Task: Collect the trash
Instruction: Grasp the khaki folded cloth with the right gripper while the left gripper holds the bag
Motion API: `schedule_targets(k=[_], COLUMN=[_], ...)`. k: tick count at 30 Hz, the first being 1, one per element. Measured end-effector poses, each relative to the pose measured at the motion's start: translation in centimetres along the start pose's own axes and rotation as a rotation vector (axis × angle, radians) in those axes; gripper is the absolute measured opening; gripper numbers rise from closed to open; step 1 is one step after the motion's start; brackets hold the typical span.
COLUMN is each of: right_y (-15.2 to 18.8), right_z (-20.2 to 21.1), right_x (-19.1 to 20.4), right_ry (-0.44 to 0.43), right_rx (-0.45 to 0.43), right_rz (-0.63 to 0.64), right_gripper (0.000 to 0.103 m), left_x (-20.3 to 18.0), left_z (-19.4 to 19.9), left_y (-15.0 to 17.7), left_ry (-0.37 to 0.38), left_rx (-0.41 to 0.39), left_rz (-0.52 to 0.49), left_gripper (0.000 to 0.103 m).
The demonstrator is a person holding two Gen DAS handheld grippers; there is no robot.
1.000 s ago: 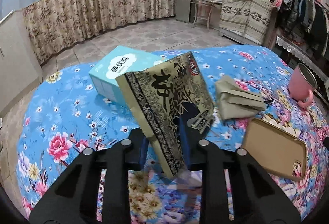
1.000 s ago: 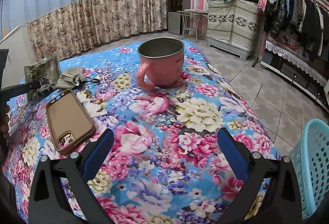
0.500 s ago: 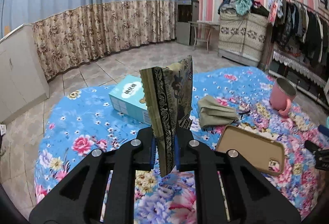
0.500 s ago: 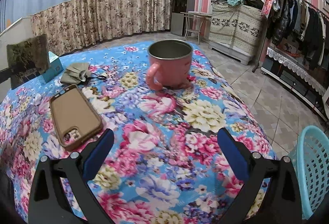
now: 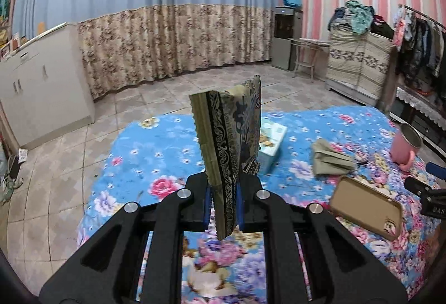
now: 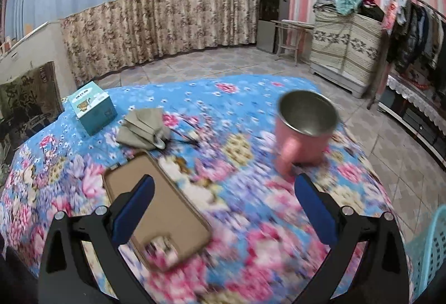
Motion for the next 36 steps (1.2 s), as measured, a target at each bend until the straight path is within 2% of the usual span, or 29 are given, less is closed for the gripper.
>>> schedule_targets(k=[5,12,14,15,16,18,19,20,21,22,26,30,36], right_y=[-1.5,-3.0,-3.1,-3.2,-3.1,-3.2,-3.2,-3.3,-3.3,-3.4,-4.4,-5.2,-5.0], right_z=[-3.6,-8.1,-9.4,-10.0,-10.2,-10.4,-10.3,-10.2,-10.1,-9.9,-7.9,-5.2,-0.2], right_x=[3.0,6.6,7.8,8.4,8.7,9.2,9.3,9.4,9.4,9.3,7.4,4.7,0.6], right_ry=[-0.029,-0.068,-0.079,-0.096,-0.108,-0.145,-0.163,-0.172,-0.176,-0.176,-0.187,-0.210,-0.208], right_rx=[0.047,0.104,0.135,0.158,0.168,0.175,0.172,0.167,0.163,0.153,0.086,0.041,-0.017], right_rz=[0.038,0.051,0.084,0.101,0.110,0.114,0.116,0.121,0.126,0.132,0.112,0.059,0.048], right_gripper=[0.098,0.098,0.095,0.085,0.069,0.055,0.044,0.039,0.027,0.020,0.015,0.014,0.014], left_x=[1.8,2.3,2.7,2.8,2.6,2.7,2.8,3.0,3.1,3.2,4.1,4.7,3.8], left_z=[-0.7,-0.7,-0.6,-0.5,-0.5,-0.4,-0.2,0.0,0.2,0.5,2.0,3.8,7.6], left_y=[0.3,0.5,0.3,0.2,0.1,-0.3,-0.6,-1.0,-1.3,-1.7,-3.2,-4.6,-7.2], left_ry=[-0.016,-0.017,-0.016,-0.017,-0.016,-0.014,-0.020,-0.025,-0.027,-0.028,-0.046,-0.091,-0.099], left_rx=[0.013,0.005,0.001,-0.001,-0.003,-0.007,-0.014,-0.021,-0.026,-0.031,-0.041,-0.052,-0.101], left_rz=[0.027,0.029,0.038,0.040,0.043,0.045,0.044,0.044,0.045,0.048,0.040,0.005,-0.027], left_gripper=[0.012,0.012,0.012,0.012,0.012,0.012,0.012,0.012,0.012,0.012,0.012,0.012,0.012])
Point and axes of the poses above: each gripper's, at about its wrist camera, not at the fingertips, and z roughly against the way its jaws point, x to its left, y to its underside, the point moved 7 cm from there along -z, roughly the way its jaws point, and after that the axes turned 1 degree about y, right-handed, at the moved point
